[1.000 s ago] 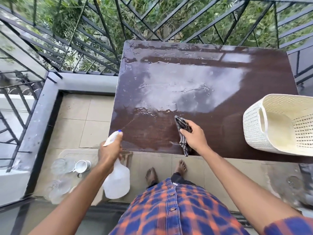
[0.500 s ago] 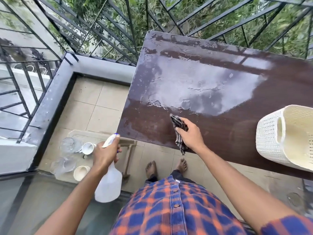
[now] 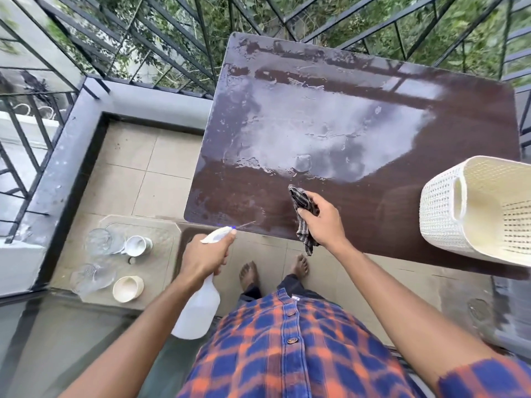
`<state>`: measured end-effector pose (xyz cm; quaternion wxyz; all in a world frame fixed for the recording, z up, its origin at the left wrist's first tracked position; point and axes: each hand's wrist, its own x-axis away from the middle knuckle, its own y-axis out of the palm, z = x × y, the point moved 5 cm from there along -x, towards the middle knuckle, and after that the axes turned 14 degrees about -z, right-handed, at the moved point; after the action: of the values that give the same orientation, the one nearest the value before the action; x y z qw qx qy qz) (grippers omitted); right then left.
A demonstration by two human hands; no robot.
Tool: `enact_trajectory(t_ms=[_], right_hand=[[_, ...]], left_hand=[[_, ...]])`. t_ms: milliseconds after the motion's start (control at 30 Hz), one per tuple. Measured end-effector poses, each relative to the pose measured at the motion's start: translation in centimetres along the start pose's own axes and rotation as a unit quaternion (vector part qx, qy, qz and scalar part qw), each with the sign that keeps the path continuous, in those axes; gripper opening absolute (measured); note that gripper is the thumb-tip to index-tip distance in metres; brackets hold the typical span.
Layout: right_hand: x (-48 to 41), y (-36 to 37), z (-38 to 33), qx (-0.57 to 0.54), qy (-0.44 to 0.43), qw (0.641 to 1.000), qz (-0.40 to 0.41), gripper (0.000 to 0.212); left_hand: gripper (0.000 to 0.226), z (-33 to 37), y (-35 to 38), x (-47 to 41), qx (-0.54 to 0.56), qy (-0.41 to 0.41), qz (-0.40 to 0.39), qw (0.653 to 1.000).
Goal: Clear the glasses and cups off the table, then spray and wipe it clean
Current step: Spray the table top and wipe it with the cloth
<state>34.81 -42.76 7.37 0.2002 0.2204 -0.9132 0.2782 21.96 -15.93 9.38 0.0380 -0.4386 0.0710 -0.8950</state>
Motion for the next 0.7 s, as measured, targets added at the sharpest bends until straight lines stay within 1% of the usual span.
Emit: enact_trajectory(t_ms=[67,100,200,267,367,467,500,567,700], right_hand=[[0.5,-0.8,0.4,-0.008,0.006,1.0,0.016,0.045],[0.7,-1.2,0.6,-0.014,0.01,1.0,0.026,0.044],[1.5,-2.2,1.3,-0.025,0.023,0.998,0.051,0.043],[1.9,-2.9,2.0,-0.027,0.027,0.997,0.068,0.043],[2.5,-3.6,2.7,-0.023,0.039,0.995,0.089,0.042],[3.0,-4.0,3.1,-0.018,0.048,0.992,0.118,0.043],[3.0,-4.1,3.3,-0.009,0.048,0.99,0.131,0.043],[2.7,-4.1,3.8,0.028,0.048,0.988,0.146,0.045],[2.0,-2.4,4.3,0.146,0.073,0.982,0.095,0.051]], left_hand=[[0.031,0.6,1.1,-0.3,-0.01,0.011,-0.008,1.0],[0.032,1.0,1.7,-0.4,-0.02,0.016,-0.019,0.999],[0.041,1.8,4.1,-0.5,-0.065,0.013,-0.073,0.995],[0.046,2.0,5.2,-0.5,-0.079,0.013,-0.08,0.994],[0.036,2.5,6.3,-0.7,-0.079,0.017,-0.085,0.993],[0.053,2.8,6.9,-0.9,-0.092,0.011,-0.09,0.992],[0.057,2.8,7.1,-0.9,-0.109,0.011,-0.093,0.99],[0.058,3.0,7.2,-0.9,-0.123,0.018,-0.094,0.988],[0.053,3.6,6.7,-0.9,-0.104,0.026,-0.09,0.99]])
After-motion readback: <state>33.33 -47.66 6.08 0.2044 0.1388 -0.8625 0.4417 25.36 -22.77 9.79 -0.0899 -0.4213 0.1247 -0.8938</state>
